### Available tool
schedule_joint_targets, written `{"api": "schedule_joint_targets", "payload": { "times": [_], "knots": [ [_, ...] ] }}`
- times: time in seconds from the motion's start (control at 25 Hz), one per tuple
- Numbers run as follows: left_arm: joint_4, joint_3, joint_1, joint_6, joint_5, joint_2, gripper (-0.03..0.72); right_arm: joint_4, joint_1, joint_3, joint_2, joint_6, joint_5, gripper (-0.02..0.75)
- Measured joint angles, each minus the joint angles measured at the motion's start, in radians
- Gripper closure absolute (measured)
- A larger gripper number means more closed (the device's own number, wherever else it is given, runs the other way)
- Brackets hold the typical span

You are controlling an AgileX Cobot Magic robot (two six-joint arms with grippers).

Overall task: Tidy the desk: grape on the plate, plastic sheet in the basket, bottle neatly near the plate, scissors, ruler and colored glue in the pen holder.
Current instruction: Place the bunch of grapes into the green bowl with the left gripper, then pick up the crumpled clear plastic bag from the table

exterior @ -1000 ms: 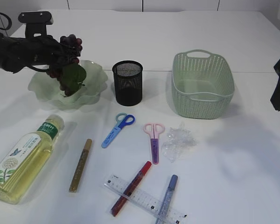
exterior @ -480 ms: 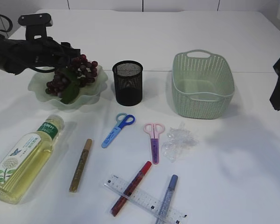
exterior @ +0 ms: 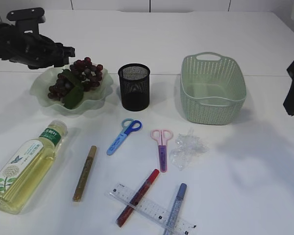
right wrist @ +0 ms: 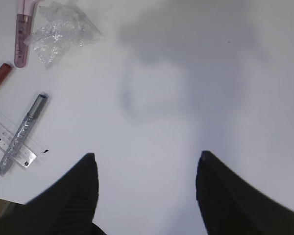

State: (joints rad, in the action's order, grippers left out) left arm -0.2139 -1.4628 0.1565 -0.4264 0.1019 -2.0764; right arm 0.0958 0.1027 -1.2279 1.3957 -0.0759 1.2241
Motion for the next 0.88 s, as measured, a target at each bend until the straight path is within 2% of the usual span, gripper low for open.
{"api": "schedule_joint_targets", "payload": {
  "times": [0.16, 0.4, 0.68, 0.88],
  "knots": [
    [0.042, 0.000, 0.010, 0.000, 0.116, 0.042, 0.337, 0.001, 0.000, 0.000, 0.000, 0.002, -0.006, 0.245],
    [0.110, 0.000, 0.055, 0.011, 0.297, 0.073, 0.431, 0.001, 0.000, 0.000, 0.000, 0.002, -0.010, 0.245],
    [0.309, -0.002, 0.083, 0.231, 0.522, 0.127, 0.441, 0.001, 0.000, 0.000, 0.000, 0.012, -0.013, 0.245],
    [0.340, -0.058, 0.083, 0.288, 0.747, 0.168, 0.402, 0.001, 0.000, 0.000, 0.000, 0.103, -0.004, 0.245]
  ]
}}
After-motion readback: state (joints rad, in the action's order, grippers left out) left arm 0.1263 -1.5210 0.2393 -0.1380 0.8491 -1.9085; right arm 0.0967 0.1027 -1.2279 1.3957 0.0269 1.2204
